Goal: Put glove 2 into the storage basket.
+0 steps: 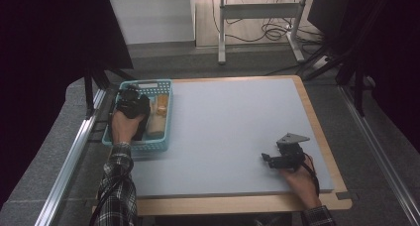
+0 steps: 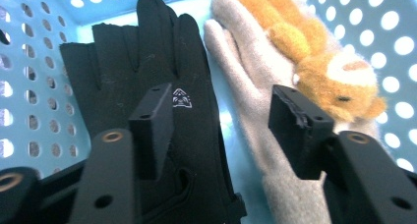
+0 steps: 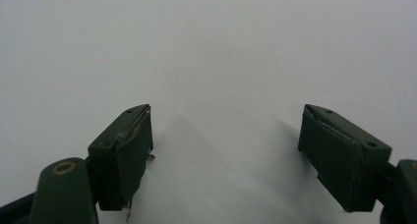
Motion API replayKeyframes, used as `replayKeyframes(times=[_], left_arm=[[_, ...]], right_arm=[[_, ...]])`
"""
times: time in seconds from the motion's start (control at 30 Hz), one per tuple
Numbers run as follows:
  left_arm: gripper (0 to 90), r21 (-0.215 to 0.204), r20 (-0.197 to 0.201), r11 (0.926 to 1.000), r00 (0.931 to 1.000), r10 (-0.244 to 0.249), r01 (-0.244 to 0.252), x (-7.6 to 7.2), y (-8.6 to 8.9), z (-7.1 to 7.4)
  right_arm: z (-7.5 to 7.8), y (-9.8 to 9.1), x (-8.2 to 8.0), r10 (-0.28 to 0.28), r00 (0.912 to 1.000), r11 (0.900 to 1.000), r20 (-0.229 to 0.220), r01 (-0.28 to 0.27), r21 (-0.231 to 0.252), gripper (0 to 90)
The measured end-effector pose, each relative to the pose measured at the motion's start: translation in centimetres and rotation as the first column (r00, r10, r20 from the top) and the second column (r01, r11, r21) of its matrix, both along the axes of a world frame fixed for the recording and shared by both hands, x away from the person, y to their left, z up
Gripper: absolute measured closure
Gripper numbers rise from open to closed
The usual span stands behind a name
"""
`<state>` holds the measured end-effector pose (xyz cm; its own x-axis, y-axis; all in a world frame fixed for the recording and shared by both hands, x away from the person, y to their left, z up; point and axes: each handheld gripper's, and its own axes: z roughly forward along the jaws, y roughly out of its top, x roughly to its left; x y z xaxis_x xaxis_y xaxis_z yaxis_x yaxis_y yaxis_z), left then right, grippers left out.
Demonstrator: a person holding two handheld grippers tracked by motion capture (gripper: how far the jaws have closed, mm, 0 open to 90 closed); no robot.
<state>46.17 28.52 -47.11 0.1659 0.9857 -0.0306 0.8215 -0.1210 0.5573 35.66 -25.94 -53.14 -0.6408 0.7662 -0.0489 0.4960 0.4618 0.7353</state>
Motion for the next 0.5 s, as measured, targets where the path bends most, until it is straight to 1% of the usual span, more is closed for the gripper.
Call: replayKeyframes(times=[0.23, 0.3, 0.37, 0.4, 0.5], left_arm=[[33.0, -0.033, 0.043, 0.9994, 0.9991, -0.007, 0.008, -0.9, 0.3, 0.7], [30.8, -0.034, 0.049, 0.9993, 0.9987, -0.013, 0.014, -1.1, 0.3, 0.8], [29.0, -0.046, 0.059, 0.9988, 0.9982, -0.015, 0.017, -1.3, 0.3, 0.9], [28.0, -0.042, 0.055, 0.9989, 0.9983, -0.02, 0.022, -1.4, 0.3, 0.9], [25.1, -0.044, 0.061, 0.9987, 0.9978, -0.023, 0.026, -1.6, 0.3, 1.0]], right_arm=[[0.0, 0.0, 0.0, 0.0, 1.0, 1.0, 0.0, 0.0, 0.0, 20.4], [0.0, 0.0, 0.0, 0.0, 1.0, 1.0, 0.0, 0.0, 0.0, 20.4], [0.0, 0.0, 0.0, 0.001, 1.0, 1.0, 0.001, -0.001, -0.001, 20.4], [0.0, 0.0, 0.0, 0.001, 1.0, 1.0, 0.001, -0.001, -0.001, 20.4], [0.0, 0.0, 0.0, 0.001, 1.0, 1.0, 0.001, -0.001, 0.0, 20.4]])
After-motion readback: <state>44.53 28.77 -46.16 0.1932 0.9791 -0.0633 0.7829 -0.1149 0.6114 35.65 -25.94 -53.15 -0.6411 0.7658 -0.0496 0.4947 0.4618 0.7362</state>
